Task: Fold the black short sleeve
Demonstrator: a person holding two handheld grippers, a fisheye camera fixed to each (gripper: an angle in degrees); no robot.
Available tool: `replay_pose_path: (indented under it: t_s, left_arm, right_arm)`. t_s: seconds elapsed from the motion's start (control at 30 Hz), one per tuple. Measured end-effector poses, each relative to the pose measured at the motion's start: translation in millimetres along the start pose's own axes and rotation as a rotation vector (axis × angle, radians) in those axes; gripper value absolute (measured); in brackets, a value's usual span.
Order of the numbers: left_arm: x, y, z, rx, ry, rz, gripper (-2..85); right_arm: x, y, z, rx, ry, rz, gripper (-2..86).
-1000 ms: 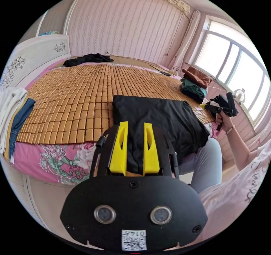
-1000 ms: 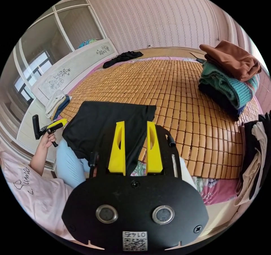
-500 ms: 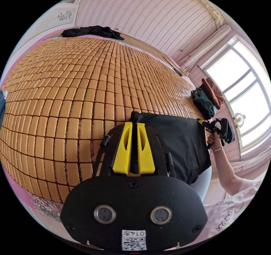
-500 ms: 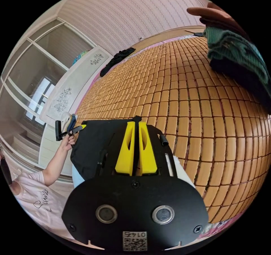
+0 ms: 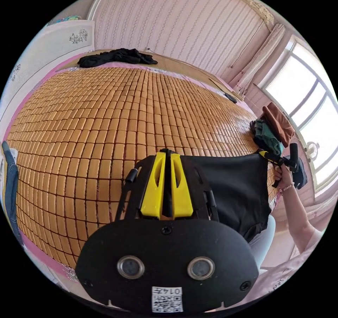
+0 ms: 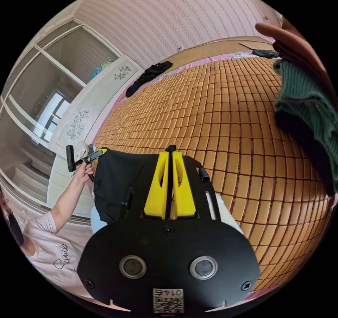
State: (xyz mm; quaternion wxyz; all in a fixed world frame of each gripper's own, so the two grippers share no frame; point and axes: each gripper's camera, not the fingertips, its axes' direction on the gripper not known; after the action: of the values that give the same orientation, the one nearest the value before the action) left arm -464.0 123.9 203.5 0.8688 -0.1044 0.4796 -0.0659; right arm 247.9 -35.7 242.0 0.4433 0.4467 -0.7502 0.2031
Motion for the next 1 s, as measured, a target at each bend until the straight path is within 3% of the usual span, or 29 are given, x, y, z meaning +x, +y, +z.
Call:
replay_pose_path:
  t_s: [0.07, 0.23, 0.4, 0.57, 0.73, 1.0]
  left_arm:
    - [-6, 4, 8, -0.042, -0.002, -0.027, 5.8]
    - [-10, 29, -45, 0.051, 0.013, 0.008, 8.3]
    - [7, 118, -99, 0.007, 0.101, 0.061, 8.3]
    - [22, 186, -94, -0.022, 0.094, 0.000, 9.6]
    - [37, 198, -83, -0.005, 0.016, -0.015, 8.6]
    - [63, 193, -108, 0.000, 0.040, 0.051, 8.6]
  right_arm:
    - [6, 10, 15, -0.039, 0.054, 0.016, 1.8]
    - [1, 56, -30, 0.051, 0.101, 0.010, 2.9]
    - [-48, 151, -68, 0.001, 0.057, -0.072, 5.1]
    - [-79, 234, -54, -0.014, 0.044, -0.020, 6.9]
    - [-89, 235, -26, 0.015, 0.074, 0.004, 7.7]
    - [-108, 229, -32, 0.044, 0.079, -0.043, 1.3]
